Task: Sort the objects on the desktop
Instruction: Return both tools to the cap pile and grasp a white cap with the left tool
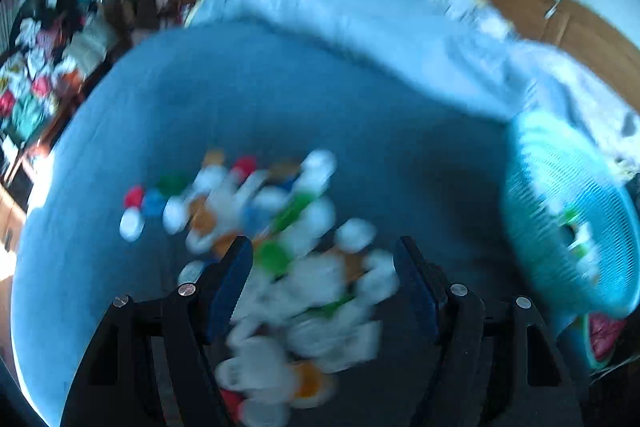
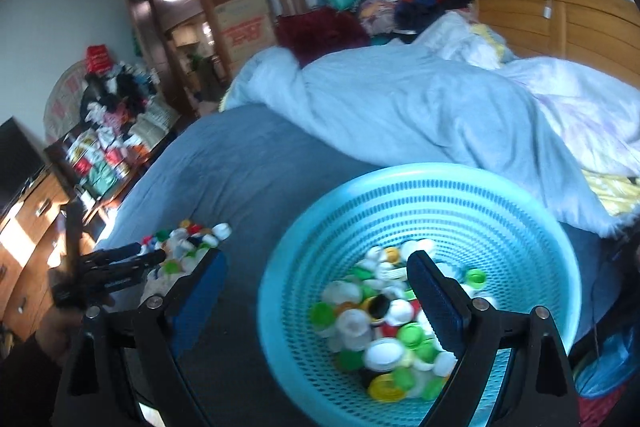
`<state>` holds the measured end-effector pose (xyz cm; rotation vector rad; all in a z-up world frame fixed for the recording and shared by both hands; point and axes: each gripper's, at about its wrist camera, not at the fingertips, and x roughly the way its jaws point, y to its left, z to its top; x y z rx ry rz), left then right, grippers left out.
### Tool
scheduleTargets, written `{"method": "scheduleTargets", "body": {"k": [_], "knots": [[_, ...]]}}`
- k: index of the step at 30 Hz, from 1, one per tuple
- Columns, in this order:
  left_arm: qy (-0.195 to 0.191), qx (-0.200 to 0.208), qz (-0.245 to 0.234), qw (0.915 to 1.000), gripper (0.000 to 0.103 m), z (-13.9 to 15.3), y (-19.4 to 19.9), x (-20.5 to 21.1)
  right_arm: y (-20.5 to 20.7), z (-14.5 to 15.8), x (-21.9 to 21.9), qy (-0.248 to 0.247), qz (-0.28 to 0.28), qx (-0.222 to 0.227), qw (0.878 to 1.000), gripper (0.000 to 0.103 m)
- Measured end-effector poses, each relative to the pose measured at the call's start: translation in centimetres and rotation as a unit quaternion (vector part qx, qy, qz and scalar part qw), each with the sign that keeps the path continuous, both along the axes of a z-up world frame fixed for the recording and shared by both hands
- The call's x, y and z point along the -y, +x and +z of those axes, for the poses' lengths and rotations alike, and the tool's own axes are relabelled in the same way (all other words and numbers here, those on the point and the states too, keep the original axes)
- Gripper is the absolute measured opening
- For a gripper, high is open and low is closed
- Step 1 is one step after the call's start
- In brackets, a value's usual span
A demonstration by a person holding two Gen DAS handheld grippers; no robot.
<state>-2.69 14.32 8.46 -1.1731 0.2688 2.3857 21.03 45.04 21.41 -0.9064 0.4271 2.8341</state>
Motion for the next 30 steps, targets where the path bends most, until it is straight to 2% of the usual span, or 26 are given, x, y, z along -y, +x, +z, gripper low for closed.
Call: {"method": "scheduleTargets", "body": {"k": [3, 6, 9, 13, 16, 18, 20, 23, 27, 30], "knots": [[-0.033, 0.030, -0.008, 0.9990, 0.064, -3.3, -0.9, 1.0, -0.8, -0.7, 1.8, -0.004, 0.021, 0.012, 1.000, 0.095], [-0.064, 0.028, -0.001, 0.9975, 0.064, -5.3, -0.2, 2.7, -1.2, -0.9, 3.5, 0.002, 0.039, 0.018, 0.999, 0.095], [-0.071, 0.043, 0.020, 0.9964, 0.066, -7.1, -0.3, 5.6, -1.8, -1.1, 4.8, 0.004, 0.049, 0.025, 0.998, 0.095], [-0.048, 0.040, 0.066, 0.9959, 0.065, -7.3, -0.2, 10.8, -2.5, -1.5, 6.2, 0.007, 0.062, 0.032, 0.998, 0.095], [-0.004, 0.013, 0.095, 0.9953, 0.065, -5.3, 0.4, 14.6, -3.5, -1.8, 7.9, 0.012, 0.080, 0.038, 0.996, 0.095], [0.016, -0.005, 0.104, 0.9945, 0.065, -4.0, 1.1, 16.7, -4.0, -2.1, 9.1, 0.017, 0.093, 0.043, 0.995, 0.095], [0.029, -0.006, 0.115, 0.9929, 0.065, -3.6, 1.6, 18.8, -4.6, -2.5, 10.3, 0.017, 0.107, 0.050, 0.993, 0.095], [0.038, 0.012, 0.126, 0.9912, 0.065, -4.3, 1.2, 20.9, -5.3, -3.1, 11.5, 0.016, 0.122, 0.060, 0.991, 0.095], [0.023, 0.020, 0.138, 0.9899, 0.065, -5.8, 1.3, 21.9, -6.0, -4.0, 13.1, 0.016, 0.142, 0.075, 0.987, 0.095], [0.034, 0.013, 0.166, 0.9855, 0.065, -6.0, 0.6, 22.6, -6.3, -4.6, 13.8, 0.016, 0.151, 0.088, 0.984, 0.095]]}}
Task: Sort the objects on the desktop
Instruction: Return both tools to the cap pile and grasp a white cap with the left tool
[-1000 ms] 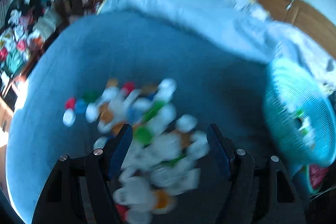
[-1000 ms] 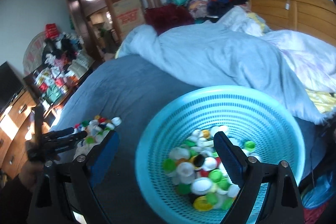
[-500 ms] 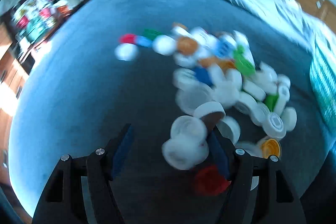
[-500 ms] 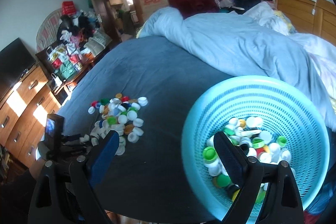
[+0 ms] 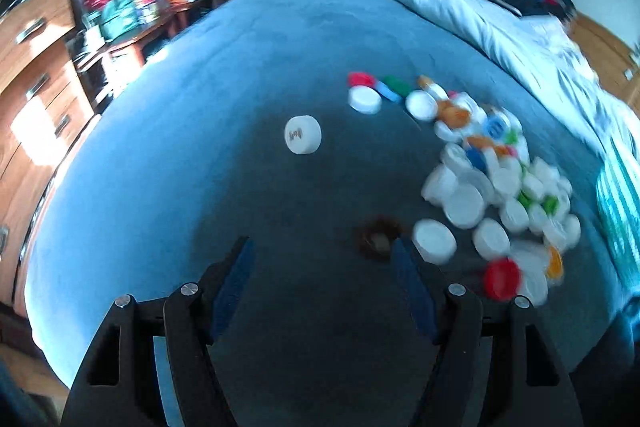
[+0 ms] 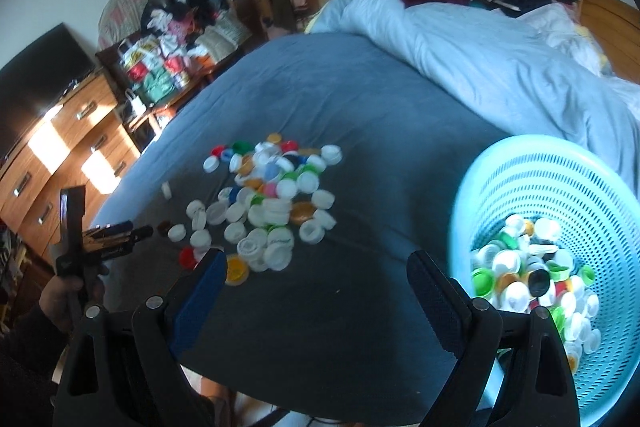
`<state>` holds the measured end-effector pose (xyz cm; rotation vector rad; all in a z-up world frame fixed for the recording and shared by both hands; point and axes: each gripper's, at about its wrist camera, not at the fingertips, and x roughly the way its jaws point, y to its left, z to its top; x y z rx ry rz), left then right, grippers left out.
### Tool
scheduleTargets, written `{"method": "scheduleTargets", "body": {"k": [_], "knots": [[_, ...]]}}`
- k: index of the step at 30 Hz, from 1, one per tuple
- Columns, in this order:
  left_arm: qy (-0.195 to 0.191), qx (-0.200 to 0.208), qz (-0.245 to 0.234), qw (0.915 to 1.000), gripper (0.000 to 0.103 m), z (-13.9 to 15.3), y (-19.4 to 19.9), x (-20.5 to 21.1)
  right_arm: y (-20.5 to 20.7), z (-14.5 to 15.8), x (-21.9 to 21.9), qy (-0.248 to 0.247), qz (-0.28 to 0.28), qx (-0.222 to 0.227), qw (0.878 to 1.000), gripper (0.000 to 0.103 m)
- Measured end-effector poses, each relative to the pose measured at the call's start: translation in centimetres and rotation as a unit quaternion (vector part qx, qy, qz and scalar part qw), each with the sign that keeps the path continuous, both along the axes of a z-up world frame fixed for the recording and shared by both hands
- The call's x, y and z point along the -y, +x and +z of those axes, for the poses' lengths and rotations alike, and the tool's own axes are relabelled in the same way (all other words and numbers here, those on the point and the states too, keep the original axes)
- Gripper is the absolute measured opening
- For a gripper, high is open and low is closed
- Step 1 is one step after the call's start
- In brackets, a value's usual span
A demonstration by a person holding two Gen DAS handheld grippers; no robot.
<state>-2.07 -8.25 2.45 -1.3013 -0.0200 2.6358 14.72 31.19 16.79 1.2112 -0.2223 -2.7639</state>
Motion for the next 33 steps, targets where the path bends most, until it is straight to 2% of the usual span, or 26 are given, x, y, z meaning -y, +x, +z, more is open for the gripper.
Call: {"method": "scheduleTargets", "body": {"k": [2, 6, 8, 10, 12, 14, 19, 22, 25, 28, 30, 31, 33], "knots": [[0.009, -0.015, 0.017, 0.9997, 0.065, 0.4, -1.1, 0.3, -0.1, -0.3, 0.2, -0.001, 0.002, 0.007, 1.000, 0.095], [-0.013, -0.062, 0.038, 0.9972, 0.065, 1.2, -4.2, 0.8, -0.2, -0.8, 0.9, 0.005, 0.003, 0.020, 1.000, 0.095], [-0.014, -0.059, 0.045, 0.9972, 0.065, 0.6, -6.7, 1.6, -0.5, -1.2, 1.2, 0.008, 0.003, 0.029, 1.000, 0.095], [-0.019, -0.056, 0.073, 0.9956, 0.065, 0.0, -8.5, 3.2, -0.8, -1.4, 1.5, 0.008, 0.004, 0.035, 0.999, 0.095], [-0.008, -0.051, 0.095, 0.9942, 0.065, -0.4, -9.7, 5.1, -1.1, -1.8, 1.9, 0.008, 0.006, 0.043, 0.999, 0.095], [0.022, -0.045, 0.102, 0.9935, 0.065, -0.6, -9.9, 6.9, -1.6, -2.4, 2.2, 0.008, 0.009, 0.052, 0.999, 0.095], [0.037, -0.016, 0.084, 0.9956, 0.065, -2.1, -9.3, 8.1, -3.4, -3.5, 3.7, 0.006, 0.029, 0.069, 0.997, 0.095], [0.037, -0.019, 0.072, 0.9966, 0.065, -1.9, -9.6, 7.8, -4.3, -3.5, 5.2, 0.008, 0.050, 0.070, 0.996, 0.095], [0.007, -0.010, 0.041, 0.9991, 0.065, -2.1, -9.7, 5.8, -4.6, -3.5, 6.4, 0.011, 0.066, 0.068, 0.995, 0.095], [-0.033, 0.020, 0.024, 0.9990, 0.065, -3.1, -10.5, 4.0, -4.5, -3.8, 6.9, 0.010, 0.077, 0.072, 0.994, 0.094], [-0.038, 0.018, 0.024, 0.9988, 0.065, -3.0, -10.6, 3.6, -4.5, -4.1, 6.7, 0.006, 0.079, 0.076, 0.994, 0.093], [-0.040, 0.020, 0.024, 0.9987, 0.063, -3.1, -10.7, 3.5, -4.5, -4.3, 6.6, 0.002, 0.078, 0.077, 0.994, 0.091], [-0.043, 0.022, 0.031, 0.9983, 0.038, -3.2, -10.8, 3.4, -4.5, -4.5, 6.1, -0.008, 0.073, 0.074, 0.995, 0.074]]}}
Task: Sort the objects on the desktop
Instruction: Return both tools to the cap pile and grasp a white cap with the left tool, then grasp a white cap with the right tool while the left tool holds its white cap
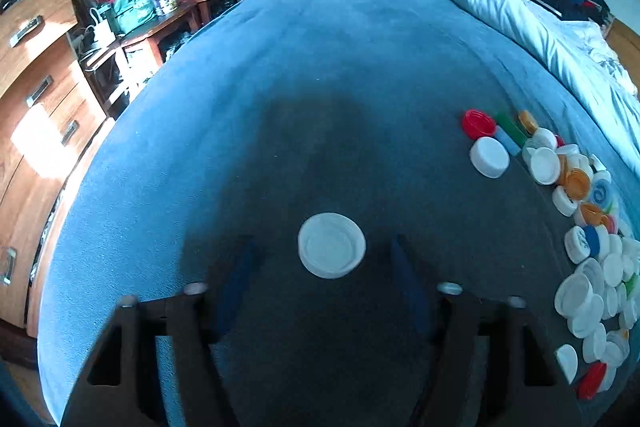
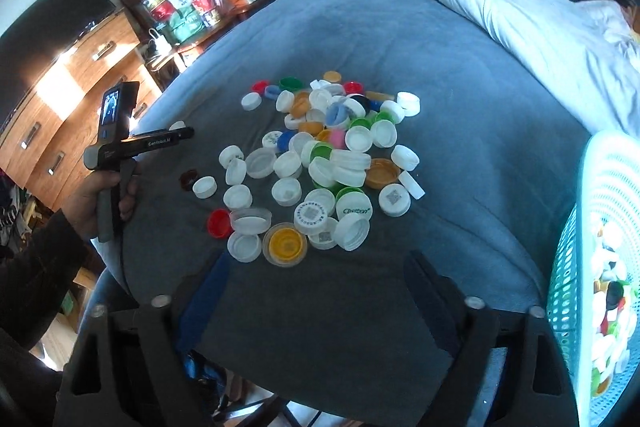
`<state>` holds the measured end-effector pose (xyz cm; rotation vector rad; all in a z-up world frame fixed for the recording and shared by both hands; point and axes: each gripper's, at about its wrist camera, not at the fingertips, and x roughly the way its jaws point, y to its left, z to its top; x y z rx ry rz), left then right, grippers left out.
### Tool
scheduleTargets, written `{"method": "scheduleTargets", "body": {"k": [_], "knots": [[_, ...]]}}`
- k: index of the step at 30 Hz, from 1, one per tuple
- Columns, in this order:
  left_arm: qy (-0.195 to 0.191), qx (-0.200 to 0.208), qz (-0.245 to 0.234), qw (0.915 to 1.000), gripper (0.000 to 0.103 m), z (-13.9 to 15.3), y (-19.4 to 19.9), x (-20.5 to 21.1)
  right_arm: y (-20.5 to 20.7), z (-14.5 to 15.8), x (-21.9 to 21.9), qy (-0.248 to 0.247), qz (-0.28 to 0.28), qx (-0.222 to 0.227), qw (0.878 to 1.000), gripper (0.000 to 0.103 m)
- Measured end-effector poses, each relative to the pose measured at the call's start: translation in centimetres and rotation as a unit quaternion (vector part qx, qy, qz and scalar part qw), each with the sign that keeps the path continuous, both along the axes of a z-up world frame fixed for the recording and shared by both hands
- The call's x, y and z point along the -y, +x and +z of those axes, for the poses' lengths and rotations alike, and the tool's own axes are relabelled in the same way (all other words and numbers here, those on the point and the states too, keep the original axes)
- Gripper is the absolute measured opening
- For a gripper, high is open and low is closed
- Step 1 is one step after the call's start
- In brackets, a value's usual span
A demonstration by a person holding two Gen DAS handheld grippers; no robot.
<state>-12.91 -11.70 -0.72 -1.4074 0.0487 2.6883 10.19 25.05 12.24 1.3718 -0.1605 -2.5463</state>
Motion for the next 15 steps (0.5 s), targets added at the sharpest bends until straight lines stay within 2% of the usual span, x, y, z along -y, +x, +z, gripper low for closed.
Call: {"method": "scheduleTargets", "body": {"k": [1, 3, 9, 15], "knots": [[0.004, -0.001, 0.003, 1.0000, 0.025, 0.0, -0.2, 0.1, -0.1, -0.1, -0.3, -0.005, -0.004, -0.003, 1.000, 0.070], [0.017, -0.002, 0.012, 0.9998, 0.025, 0.1, 0.0, 0.3, -0.4, -0.5, -1.6, -0.010, -0.026, -0.009, 1.000, 0.062], [0.033, -0.003, 0.018, 0.9993, 0.025, -0.1, 0.0, 0.8, -3.6, -3.3, -5.0, 0.004, -0.078, 0.009, 0.997, 0.058], [0.032, -0.007, 0.018, 0.9993, 0.025, -0.2, -0.2, 0.6, -8.4, -5.6, -6.8, -0.056, -0.115, 0.031, 0.991, 0.058]]}}
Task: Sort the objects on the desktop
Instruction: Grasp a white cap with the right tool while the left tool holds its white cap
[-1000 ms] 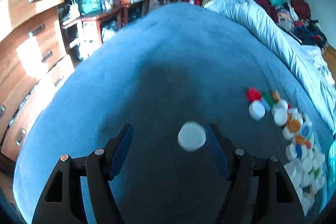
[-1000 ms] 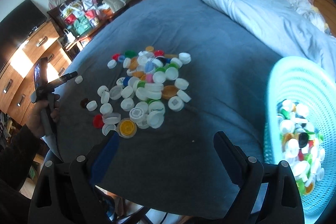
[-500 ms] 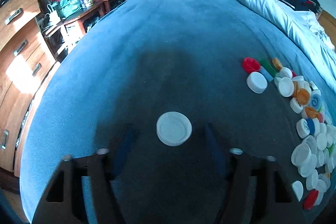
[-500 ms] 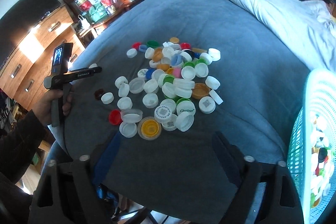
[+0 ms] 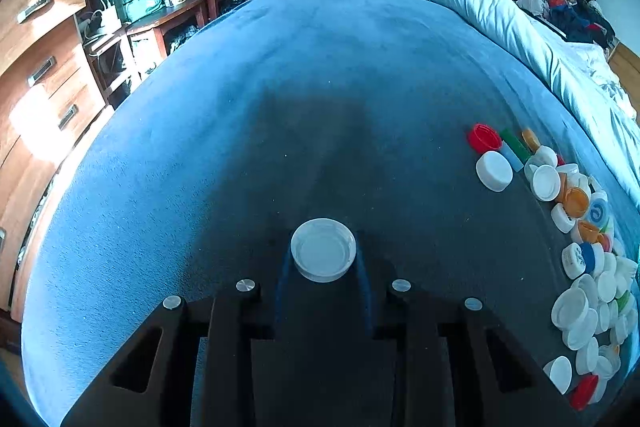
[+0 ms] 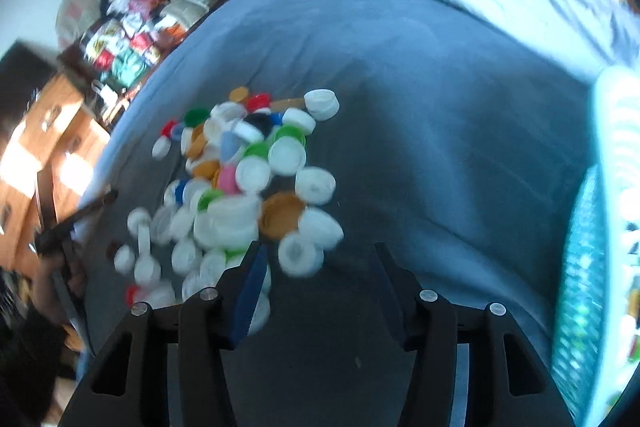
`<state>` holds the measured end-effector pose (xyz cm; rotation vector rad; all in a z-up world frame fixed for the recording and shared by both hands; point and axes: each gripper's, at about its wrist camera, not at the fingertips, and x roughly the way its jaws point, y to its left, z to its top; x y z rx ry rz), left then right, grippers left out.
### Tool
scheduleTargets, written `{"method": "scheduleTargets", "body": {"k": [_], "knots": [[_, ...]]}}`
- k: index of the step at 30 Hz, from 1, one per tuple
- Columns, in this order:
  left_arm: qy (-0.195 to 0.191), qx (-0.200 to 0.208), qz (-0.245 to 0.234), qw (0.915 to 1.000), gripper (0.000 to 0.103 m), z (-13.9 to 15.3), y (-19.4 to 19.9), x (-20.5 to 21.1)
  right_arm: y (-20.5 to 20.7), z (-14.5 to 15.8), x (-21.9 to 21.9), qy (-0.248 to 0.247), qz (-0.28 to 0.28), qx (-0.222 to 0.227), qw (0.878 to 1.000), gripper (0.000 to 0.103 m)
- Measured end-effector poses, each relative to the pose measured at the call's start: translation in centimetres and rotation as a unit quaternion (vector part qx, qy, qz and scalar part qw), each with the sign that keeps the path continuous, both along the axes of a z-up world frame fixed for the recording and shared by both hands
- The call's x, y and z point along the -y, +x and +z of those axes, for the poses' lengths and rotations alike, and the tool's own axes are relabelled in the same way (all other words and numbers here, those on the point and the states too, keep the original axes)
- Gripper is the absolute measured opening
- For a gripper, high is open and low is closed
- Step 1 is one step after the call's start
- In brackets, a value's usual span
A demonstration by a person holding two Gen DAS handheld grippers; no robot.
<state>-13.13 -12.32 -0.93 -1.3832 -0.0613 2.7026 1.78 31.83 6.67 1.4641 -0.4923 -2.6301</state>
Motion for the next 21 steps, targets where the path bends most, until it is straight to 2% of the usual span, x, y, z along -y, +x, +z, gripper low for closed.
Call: {"method": "scheduleTargets", "body": {"k": [7, 8, 9, 10, 16, 21], "knots": [[0.003, 0.000, -0.001, 1.0000, 0.025, -0.1, -0.2, 0.2, -2.2, -2.8, 0.4, 0.003, -0.015, 0.035, 0.999, 0.055], [0.003, 0.000, -0.001, 1.0000, 0.025, -0.1, -0.2, 0.2, -2.1, -3.0, 0.4, 0.002, -0.019, 0.034, 0.999, 0.048], [0.003, 0.000, -0.001, 1.0000, 0.025, -0.1, -0.2, 0.2, -2.0, -3.0, 0.3, 0.003, -0.023, 0.031, 0.999, 0.035], [0.003, 0.000, -0.001, 1.0000, 0.025, -0.1, -0.2, 0.2, -2.0, -3.0, 0.2, 0.004, -0.024, 0.030, 0.999, 0.033], [0.002, -0.002, -0.001, 1.0000, 0.025, -0.1, -0.3, 0.3, -0.7, -1.3, 0.9, 0.026, -0.008, -0.001, 1.000, 0.032], [-0.001, -0.009, -0.002, 1.0000, 0.025, 0.6, 0.2, 0.4, 1.2, 1.7, 2.7, 0.070, 0.030, -0.037, 0.996, 0.032]]}}
